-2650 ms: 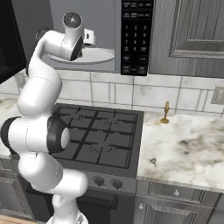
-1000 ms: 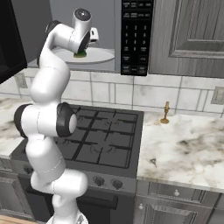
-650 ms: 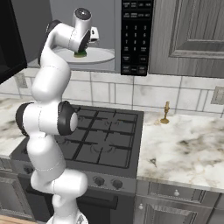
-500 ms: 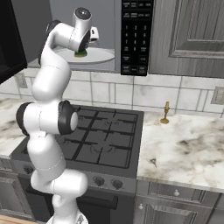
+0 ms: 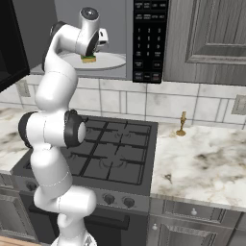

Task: Place the sponge inside the microwave to prepare for sanitizing.

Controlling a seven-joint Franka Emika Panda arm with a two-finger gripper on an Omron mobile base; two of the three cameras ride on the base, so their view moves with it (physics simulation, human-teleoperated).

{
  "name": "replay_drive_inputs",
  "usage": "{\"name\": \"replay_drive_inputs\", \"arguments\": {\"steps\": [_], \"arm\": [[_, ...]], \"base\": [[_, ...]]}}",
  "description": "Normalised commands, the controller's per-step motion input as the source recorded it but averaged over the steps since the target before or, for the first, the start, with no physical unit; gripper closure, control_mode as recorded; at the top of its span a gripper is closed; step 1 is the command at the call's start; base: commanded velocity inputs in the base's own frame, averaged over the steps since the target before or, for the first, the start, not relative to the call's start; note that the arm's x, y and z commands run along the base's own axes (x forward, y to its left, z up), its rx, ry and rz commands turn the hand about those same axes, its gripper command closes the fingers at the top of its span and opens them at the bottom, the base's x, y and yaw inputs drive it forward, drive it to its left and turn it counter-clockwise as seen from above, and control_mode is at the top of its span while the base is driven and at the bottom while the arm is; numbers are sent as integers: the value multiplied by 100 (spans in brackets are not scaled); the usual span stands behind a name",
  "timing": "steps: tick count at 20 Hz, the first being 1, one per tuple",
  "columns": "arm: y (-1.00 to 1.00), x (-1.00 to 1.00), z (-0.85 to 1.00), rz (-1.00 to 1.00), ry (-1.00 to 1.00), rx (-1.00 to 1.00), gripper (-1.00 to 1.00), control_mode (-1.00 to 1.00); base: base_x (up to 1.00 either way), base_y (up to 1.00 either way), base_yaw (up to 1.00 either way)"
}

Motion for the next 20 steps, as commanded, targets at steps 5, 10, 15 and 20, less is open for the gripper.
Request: {"name": "replay_drive_inputs", "arguments": {"steps": [5,10,15,20], "arm": [[0,-2,6,0,0,0,-100,-100],[-8,-39,11,0,0,0,-100,-100],[-13,-59,5,0,-3,0,-100,-100],[-16,-75,-4,0,-15,1,-100,-100]], "base": [[0,0,0],[0,0,0],[0,0,0],[0,0,0]]}}
